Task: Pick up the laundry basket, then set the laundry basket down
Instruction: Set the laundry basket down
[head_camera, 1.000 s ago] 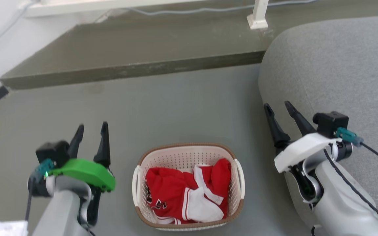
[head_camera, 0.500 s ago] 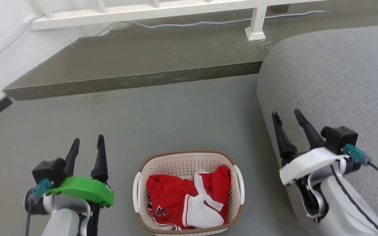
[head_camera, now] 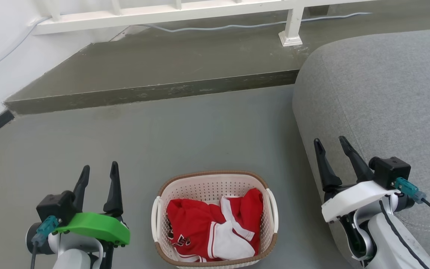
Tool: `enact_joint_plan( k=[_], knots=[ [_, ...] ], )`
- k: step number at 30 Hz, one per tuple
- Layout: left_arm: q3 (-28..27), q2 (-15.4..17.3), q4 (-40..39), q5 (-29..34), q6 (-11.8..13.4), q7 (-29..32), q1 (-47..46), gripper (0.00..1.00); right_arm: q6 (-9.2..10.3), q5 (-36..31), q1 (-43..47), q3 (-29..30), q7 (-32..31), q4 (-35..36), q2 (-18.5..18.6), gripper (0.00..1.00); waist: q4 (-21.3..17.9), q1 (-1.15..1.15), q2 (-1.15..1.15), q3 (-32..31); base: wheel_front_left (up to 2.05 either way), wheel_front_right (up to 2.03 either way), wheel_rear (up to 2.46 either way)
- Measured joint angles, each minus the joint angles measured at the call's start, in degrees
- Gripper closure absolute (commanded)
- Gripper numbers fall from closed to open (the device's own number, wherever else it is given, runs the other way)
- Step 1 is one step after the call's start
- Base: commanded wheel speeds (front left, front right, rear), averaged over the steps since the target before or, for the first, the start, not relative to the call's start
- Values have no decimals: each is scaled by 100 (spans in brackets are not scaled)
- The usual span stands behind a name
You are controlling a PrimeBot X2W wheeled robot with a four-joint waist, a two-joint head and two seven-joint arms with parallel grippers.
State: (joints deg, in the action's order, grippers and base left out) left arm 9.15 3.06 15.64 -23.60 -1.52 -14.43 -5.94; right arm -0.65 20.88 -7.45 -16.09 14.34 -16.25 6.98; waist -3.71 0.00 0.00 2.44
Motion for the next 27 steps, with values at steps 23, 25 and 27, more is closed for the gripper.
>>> enact_joint_plan(
  k=[23,25,27],
  knots=[
    [-100,-38,-127,107,-188,0,239,0,-236,-229,116,216,1,82,-131,0,36,0,0,45,0,0,0],
    [-108,-41,-130,111,-200,0,240,0,-236,-241,125,226,1,82,-146,0,38,0,0,44,0,0,0],
    [-118,-42,-131,111,-204,0,241,0,-245,-279,141,240,1,82,-151,0,38,0,0,41,0,0,0]
  ],
)
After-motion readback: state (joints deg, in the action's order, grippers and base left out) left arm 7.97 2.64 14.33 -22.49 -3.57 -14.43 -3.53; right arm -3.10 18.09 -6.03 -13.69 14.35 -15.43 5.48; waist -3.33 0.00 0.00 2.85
